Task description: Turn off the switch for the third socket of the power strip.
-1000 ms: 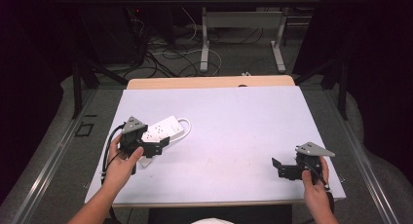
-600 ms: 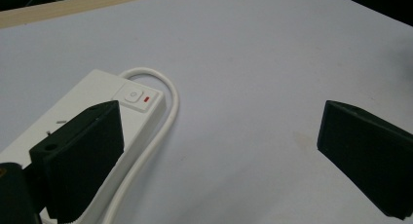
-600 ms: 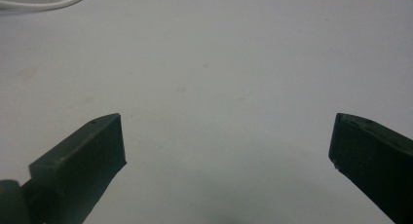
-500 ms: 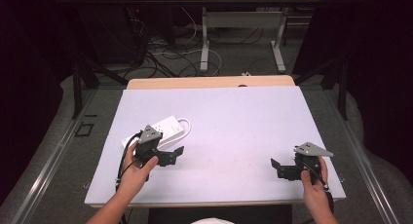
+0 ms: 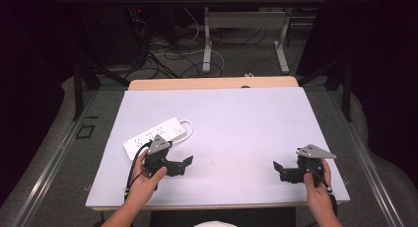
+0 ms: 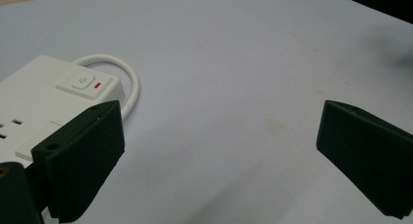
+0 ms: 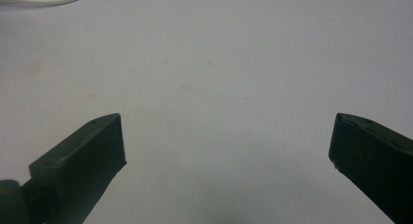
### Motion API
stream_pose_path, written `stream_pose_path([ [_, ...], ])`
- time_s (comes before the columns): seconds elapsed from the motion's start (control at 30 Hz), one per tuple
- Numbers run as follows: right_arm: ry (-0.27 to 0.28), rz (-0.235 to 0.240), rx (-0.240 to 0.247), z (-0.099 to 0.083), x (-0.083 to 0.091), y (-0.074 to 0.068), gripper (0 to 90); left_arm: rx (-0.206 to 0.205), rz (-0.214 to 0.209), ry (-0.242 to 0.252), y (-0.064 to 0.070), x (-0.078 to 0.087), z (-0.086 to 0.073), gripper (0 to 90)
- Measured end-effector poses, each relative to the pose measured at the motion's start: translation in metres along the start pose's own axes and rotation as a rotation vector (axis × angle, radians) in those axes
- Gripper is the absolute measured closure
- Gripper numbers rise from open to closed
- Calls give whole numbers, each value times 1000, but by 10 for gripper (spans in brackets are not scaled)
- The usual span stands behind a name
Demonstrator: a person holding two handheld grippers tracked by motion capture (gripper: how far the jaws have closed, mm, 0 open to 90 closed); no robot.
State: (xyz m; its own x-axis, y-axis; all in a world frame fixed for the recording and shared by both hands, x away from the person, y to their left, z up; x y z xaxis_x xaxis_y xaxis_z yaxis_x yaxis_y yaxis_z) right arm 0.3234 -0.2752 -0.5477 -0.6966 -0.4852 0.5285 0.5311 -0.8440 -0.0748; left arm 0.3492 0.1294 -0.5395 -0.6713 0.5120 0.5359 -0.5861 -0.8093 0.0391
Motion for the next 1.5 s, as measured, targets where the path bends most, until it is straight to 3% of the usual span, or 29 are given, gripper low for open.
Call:
stream_pose_path([
  [0.53,-11,9,5,-1,-1,-1,0,-28,-30,-29,11,-11,-21,37],
  [0.87,-15,10,3,-2,-3,-3,0,-32,-38,-39,18,-15,-26,44],
  [1.0,-19,17,16,-2,-3,-2,0,-47,-41,-46,21,-16,-28,44],
  [1.03,-19,17,24,-2,-3,-2,0,-69,-49,-62,20,-16,-28,44],
  [1.17,-17,20,26,-2,-4,-2,0,-55,-42,-49,23,-18,-29,45],
  [1.3,-19,21,11,-2,-4,-3,0,-71,-41,-55,23,-19,-29,48],
  [1.33,-22,17,11,-2,-3,-3,0,-78,-54,-75,22,-17,-29,48],
  [1.37,-22,17,13,-2,-4,-3,0,-71,-41,-55,23,-19,-30,49],
  [1.5,-25,17,18,-3,-5,-3,0,-66,-45,-58,24,-20,-30,50],
])
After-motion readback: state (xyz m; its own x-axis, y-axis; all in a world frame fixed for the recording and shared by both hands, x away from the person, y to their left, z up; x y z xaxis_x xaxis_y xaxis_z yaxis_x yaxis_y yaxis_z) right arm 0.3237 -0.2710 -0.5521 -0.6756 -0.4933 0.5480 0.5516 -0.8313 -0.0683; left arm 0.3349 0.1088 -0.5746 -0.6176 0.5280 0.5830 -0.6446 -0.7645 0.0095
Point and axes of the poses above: each handheld gripper's, and its own axes: x roughly backward along the jaws, z roughly out of its top, y roughly to its right, the point moved 4 cm from there along -x, roughly forward along the jaws, and after that the axes turned 8 degrees about z, right-handed, at the moved point
